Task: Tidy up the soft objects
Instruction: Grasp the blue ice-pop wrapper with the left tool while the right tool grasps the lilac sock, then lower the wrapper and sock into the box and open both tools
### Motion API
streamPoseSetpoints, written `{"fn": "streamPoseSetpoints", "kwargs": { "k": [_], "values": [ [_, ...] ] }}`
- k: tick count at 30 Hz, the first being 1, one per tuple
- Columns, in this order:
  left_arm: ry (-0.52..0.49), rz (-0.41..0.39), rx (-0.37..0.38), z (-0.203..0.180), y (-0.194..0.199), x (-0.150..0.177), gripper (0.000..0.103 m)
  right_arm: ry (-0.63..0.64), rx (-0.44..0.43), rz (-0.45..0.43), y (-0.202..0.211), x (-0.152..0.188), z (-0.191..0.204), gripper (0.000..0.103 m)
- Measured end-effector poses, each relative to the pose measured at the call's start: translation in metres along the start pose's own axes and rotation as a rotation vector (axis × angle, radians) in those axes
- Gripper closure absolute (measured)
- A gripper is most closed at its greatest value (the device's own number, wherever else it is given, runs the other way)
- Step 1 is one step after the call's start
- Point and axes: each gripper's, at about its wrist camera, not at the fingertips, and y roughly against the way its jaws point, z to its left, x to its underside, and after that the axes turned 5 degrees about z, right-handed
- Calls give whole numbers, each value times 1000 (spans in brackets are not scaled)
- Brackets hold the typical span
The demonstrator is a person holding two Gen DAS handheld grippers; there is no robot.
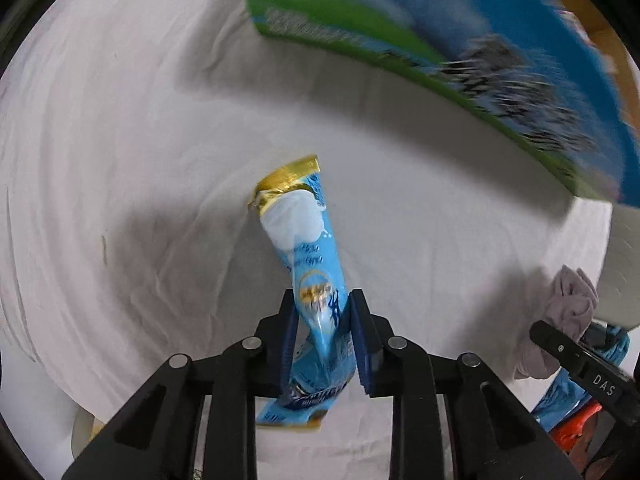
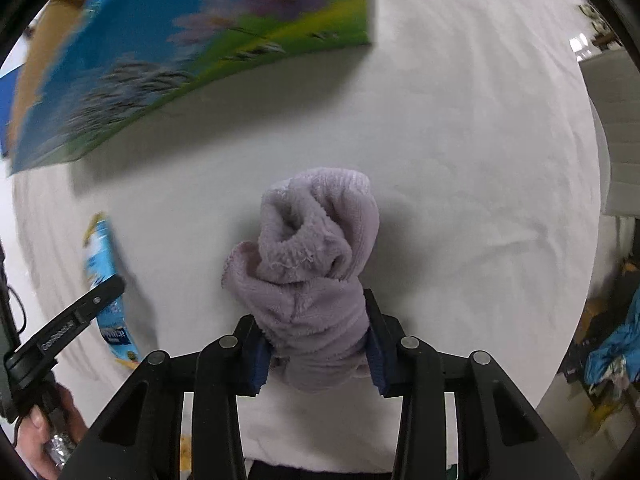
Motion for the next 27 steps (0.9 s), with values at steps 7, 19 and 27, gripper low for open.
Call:
{"fn": "streamPoseSetpoints", "kwargs": {
  "k": [7, 19, 27],
  "values": [
    [-138, -132, 109, -39, 89, 18, 81, 101, -109, -82, 80, 15, 22, 62],
    [-315, -278, 113, -58, 211, -87, 80, 155, -103, -301, 201, -52, 70, 62],
    [-516, -164, -94, -86, 157, -132, 80, 93, -14, -319, 197, -99, 59, 62]
  ]
}}
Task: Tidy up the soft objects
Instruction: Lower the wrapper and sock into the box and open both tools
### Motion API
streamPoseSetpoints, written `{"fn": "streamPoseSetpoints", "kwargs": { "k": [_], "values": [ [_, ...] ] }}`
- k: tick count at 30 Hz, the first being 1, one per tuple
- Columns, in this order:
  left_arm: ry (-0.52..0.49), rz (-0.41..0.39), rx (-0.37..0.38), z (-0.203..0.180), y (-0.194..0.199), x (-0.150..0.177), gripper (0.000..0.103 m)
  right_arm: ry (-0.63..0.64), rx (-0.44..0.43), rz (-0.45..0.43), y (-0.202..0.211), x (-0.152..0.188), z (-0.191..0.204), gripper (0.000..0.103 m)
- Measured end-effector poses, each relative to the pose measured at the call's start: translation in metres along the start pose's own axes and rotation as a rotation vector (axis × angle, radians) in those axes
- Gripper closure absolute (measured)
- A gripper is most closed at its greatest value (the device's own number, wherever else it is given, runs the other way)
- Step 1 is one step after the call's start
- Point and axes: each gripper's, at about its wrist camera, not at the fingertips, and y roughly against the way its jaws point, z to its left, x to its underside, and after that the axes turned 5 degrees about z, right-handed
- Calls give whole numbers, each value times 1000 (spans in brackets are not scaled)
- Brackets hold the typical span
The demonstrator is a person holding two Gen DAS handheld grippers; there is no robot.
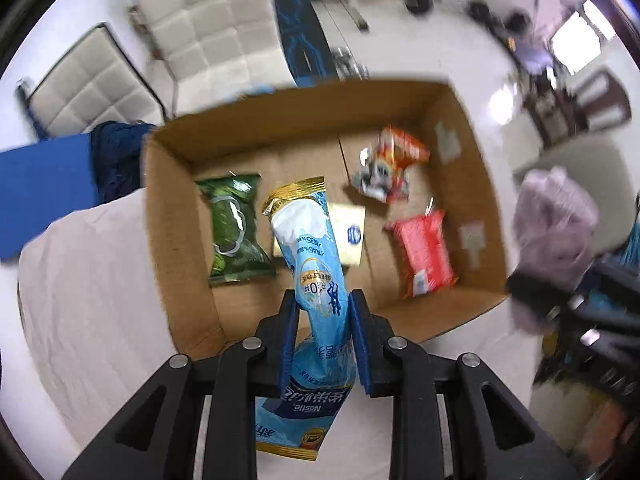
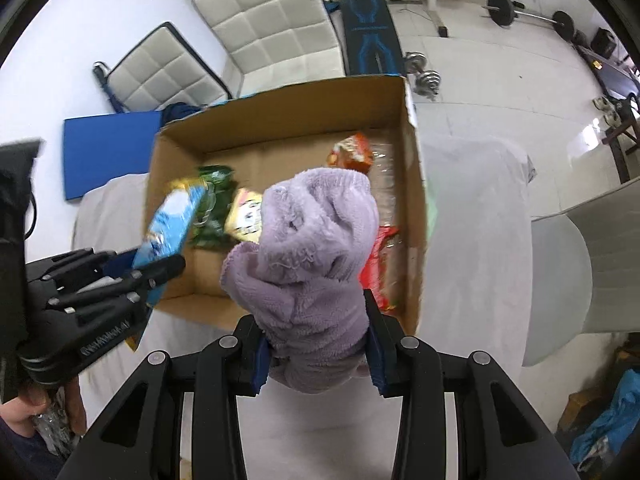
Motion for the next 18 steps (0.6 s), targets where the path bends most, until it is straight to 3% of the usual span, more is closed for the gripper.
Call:
{"fn": "streamPoseSetpoints", "kwargs": {
  "k": [5, 12, 15, 18],
  "values": [
    [-44, 117, 9, -6, -52, -4, 80, -31, -2, 29, -24, -5, -15, 62],
    [2, 204, 57, -5, -75, 1, 75, -39, -13, 40, -33, -2, -22, 62],
    [40, 200, 85, 2, -72, 3, 73, -41, -27, 40, -34, -6, -20, 62],
    [102, 167, 125, 14, -63, 4, 62, -35, -37, 44, -32, -10, -14, 62]
  ]
}}
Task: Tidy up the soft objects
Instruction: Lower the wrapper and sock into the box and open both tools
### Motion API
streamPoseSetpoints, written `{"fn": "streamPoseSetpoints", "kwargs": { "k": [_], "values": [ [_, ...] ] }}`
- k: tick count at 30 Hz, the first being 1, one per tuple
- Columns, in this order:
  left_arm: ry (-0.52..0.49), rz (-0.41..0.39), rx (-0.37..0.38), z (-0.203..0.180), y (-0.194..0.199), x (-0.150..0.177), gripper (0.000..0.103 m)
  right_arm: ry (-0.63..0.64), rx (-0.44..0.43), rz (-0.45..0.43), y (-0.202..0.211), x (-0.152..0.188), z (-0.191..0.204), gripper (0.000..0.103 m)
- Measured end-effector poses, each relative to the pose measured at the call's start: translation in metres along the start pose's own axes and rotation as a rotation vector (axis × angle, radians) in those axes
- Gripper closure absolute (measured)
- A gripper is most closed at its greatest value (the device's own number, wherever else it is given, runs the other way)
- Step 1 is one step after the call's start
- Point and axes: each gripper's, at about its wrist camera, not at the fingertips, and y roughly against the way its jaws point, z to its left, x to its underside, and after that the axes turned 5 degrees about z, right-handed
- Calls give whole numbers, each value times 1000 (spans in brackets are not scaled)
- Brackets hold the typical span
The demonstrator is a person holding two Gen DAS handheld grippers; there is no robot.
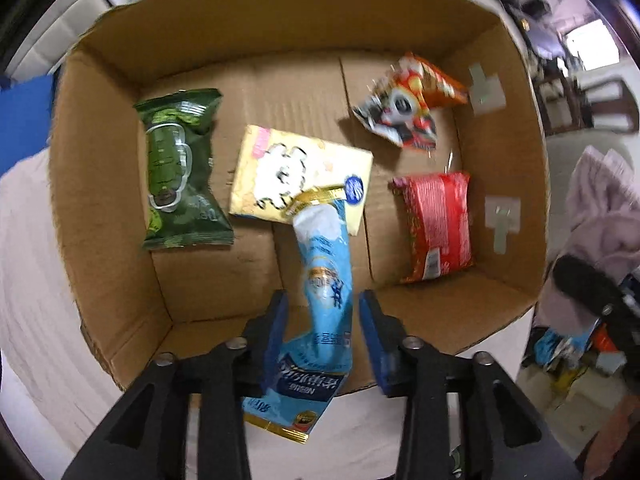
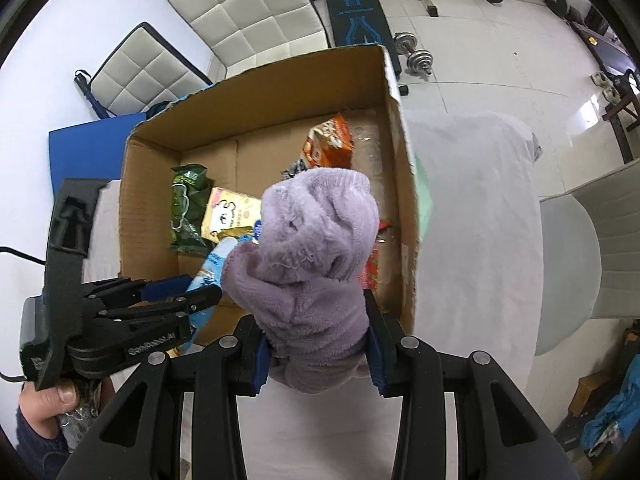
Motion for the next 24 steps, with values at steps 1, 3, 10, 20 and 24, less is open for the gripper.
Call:
{"fn": "streamPoseSetpoints", "kwargs": {
  "k": [1, 3, 10, 20, 24],
  "values": [
    [17, -12, 21, 4, 4, 1, 55, 1, -4, 6, -1, -1, 2, 62],
    [49, -26, 42, 11, 11, 1, 45, 4, -14, 21, -5, -4, 6, 62],
    [137, -77, 79, 37, 22, -2, 29, -9, -70, 118, -38, -10, 18, 62],
    [61, 75, 63, 27, -27, -4, 30, -16, -39, 155, -63, -11, 24, 62],
    [-30, 98, 19, 12, -35, -7, 75, -21, -24, 151, -62, -11, 21, 62]
  ]
}}
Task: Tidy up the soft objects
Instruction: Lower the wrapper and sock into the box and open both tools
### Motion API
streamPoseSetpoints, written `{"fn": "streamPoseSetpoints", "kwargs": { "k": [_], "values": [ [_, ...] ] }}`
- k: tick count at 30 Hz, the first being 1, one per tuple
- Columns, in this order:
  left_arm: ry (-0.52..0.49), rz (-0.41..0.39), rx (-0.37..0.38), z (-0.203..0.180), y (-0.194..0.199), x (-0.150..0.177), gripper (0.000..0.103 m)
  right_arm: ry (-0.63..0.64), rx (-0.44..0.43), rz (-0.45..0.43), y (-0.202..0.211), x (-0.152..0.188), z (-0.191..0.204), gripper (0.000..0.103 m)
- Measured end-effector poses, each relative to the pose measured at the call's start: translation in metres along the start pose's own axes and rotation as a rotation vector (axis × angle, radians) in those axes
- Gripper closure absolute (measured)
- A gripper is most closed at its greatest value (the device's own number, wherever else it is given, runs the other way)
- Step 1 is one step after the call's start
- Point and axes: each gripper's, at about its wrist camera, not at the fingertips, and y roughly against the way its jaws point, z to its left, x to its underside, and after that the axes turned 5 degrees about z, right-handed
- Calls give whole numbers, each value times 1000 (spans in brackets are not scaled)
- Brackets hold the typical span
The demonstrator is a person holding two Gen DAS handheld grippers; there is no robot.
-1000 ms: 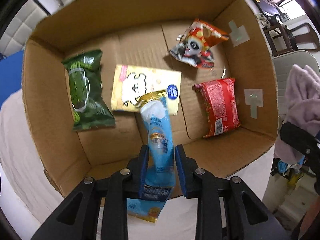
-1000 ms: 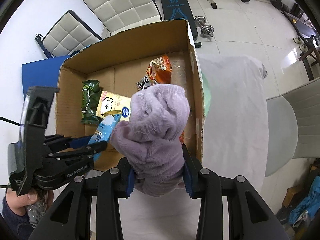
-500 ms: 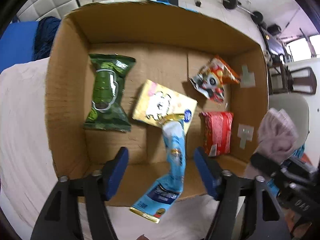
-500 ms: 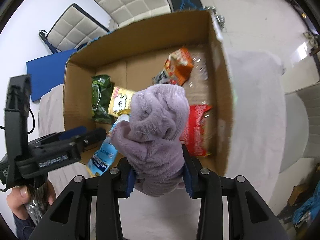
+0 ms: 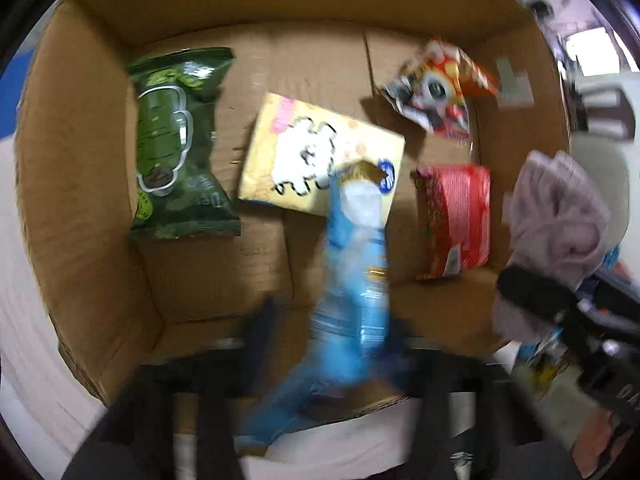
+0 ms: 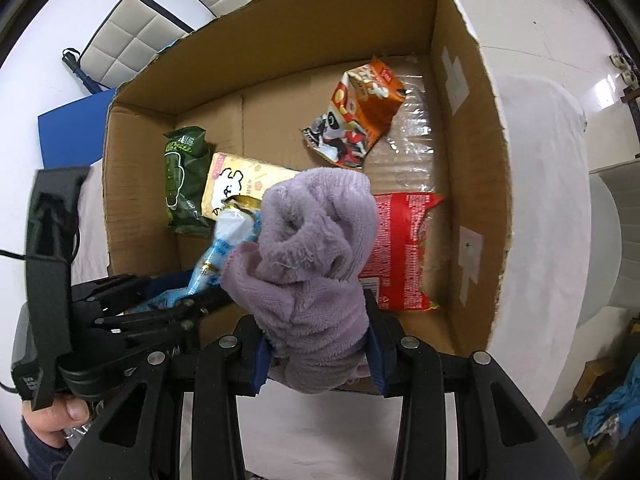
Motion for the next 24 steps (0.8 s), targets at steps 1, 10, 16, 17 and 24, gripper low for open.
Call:
{"fn": "streamPoseSetpoints", "kwargs": {
  "k": [1, 10, 16, 17, 24],
  "values": [
    [-21, -4, -23, -4, 0, -1, 75, -1, 1, 0, 0, -1, -1, 62],
    [-56, 14, -100, -9, 0, -13, 69, -10, -34, 13, -9, -5, 5, 62],
    [74, -49, -6, 16, 13, -8, 42, -21, -74, 38, -28, -12, 12, 59],
    [84, -58, -11, 18, 15, -8, 41, -20, -71, 46, -32, -13, 13, 59],
    [131, -101, 35, 31, 21, -7, 22, -36, -46, 86, -53, -16, 13, 43]
  ]
}}
